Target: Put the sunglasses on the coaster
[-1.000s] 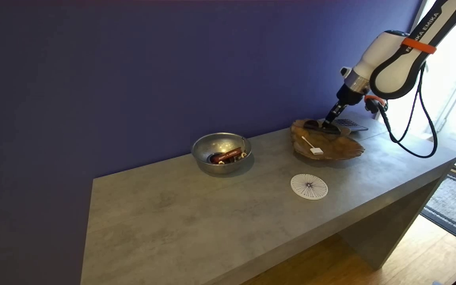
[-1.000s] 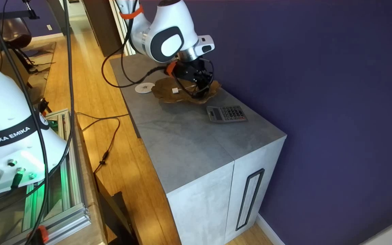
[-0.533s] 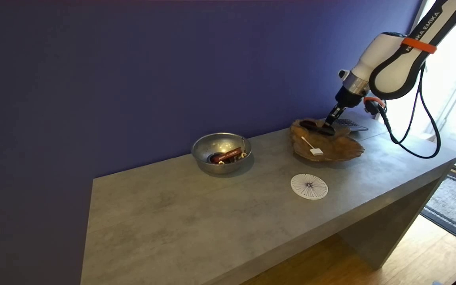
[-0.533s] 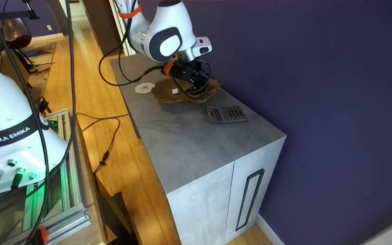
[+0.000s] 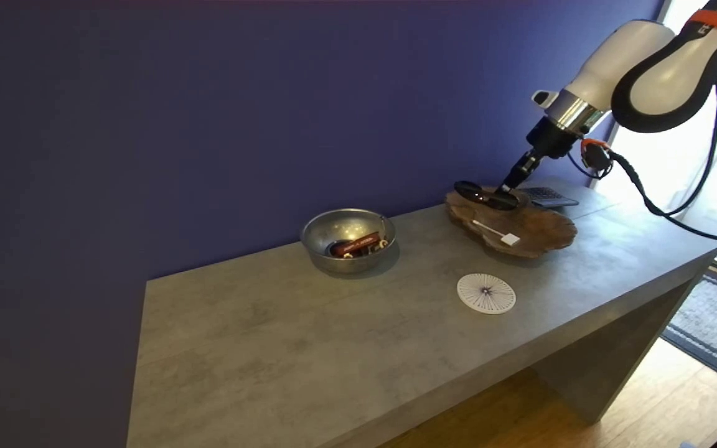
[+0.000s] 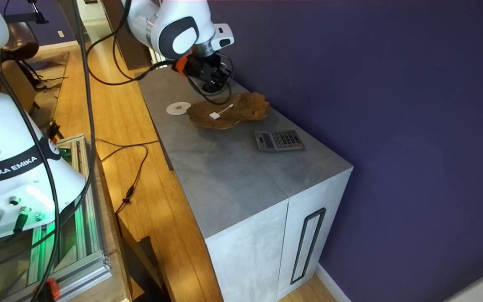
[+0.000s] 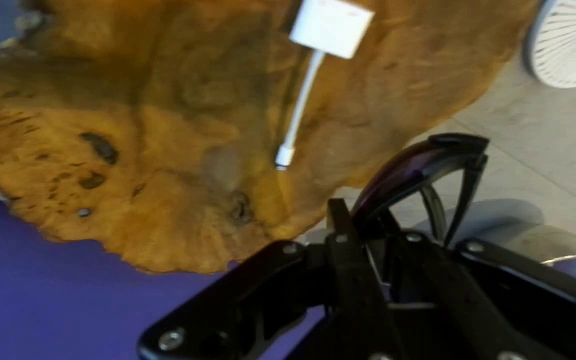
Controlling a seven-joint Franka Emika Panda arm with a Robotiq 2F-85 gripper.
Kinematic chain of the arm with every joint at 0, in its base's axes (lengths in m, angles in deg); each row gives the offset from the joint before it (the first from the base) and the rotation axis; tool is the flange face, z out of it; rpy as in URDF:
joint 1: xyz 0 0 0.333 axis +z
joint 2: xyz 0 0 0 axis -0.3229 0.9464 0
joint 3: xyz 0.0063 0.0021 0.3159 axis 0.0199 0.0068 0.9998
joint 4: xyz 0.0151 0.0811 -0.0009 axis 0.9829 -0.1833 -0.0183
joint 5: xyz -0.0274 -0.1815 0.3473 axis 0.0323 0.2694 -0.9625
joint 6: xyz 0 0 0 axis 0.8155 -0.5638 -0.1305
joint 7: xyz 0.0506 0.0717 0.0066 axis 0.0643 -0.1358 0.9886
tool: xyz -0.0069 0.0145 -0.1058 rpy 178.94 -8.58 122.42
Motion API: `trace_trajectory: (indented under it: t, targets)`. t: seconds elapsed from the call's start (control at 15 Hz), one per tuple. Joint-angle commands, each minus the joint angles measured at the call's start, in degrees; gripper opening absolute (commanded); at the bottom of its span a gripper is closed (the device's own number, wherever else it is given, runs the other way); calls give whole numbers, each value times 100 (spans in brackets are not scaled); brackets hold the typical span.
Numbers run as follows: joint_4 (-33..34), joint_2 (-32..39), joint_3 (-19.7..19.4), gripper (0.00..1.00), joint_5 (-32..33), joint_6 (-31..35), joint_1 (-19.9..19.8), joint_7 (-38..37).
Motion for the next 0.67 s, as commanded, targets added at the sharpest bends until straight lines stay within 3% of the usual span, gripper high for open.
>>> trace_trajectory:
  t: [0.0,0.2,0.4,0.47,0.6]
  targets:
    - [-796,-225,1358,3,201,-44,-1244,95]
    - [-1355,-568,2050,3,154,271,-1763,19]
    - [-1897,-1057,2438,3,25,1327,-1735,-121]
    - [-1459,-1130,2036,3,-41,1387,-1081,-147]
    - [-1547,-1591,1886,3,-393,1822,-527,-54]
